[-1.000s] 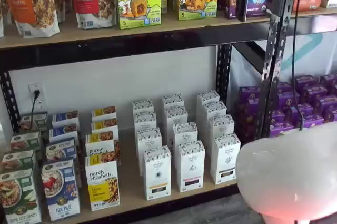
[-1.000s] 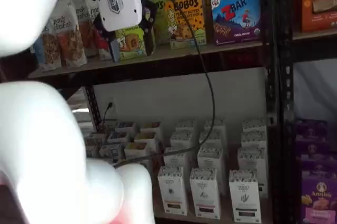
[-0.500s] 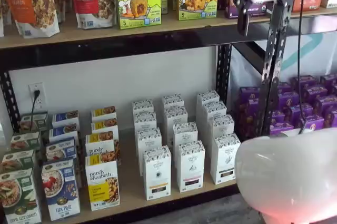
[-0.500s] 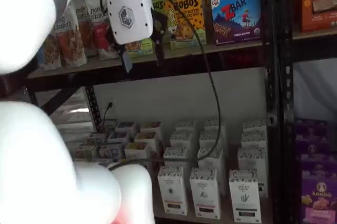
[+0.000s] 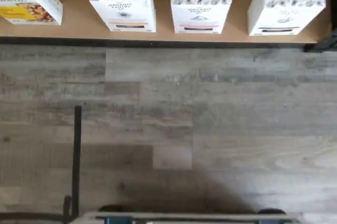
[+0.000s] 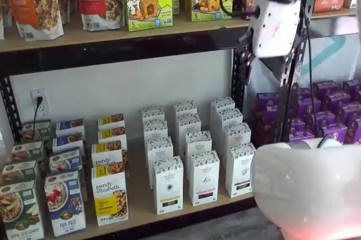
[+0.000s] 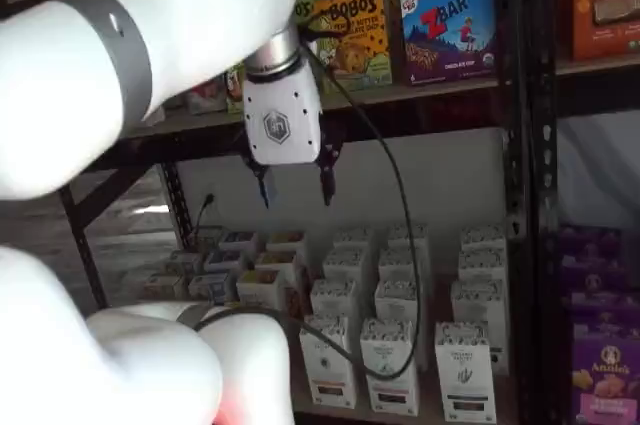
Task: Pick up the white box with a green strip in the middle, on the bottom shelf, the sixth box from the left
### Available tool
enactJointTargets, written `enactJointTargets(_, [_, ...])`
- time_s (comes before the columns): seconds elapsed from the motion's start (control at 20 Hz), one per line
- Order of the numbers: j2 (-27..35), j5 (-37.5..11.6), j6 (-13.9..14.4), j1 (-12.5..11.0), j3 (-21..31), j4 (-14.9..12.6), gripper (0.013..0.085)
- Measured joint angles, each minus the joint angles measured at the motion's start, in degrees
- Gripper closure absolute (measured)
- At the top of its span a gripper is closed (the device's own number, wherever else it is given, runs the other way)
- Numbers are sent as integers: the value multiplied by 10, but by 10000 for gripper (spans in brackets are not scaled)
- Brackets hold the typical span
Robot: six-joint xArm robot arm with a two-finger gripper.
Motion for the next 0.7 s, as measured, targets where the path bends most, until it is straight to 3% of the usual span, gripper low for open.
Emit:
enactJointTargets(0.15, [11,-52,-5,-2,47,-4,130])
enactJointTargets(0.45, [75,-202,4,-4,140,-51,130])
enactJointTargets(0.7, [153,-321,-27,-32,178,-43,130])
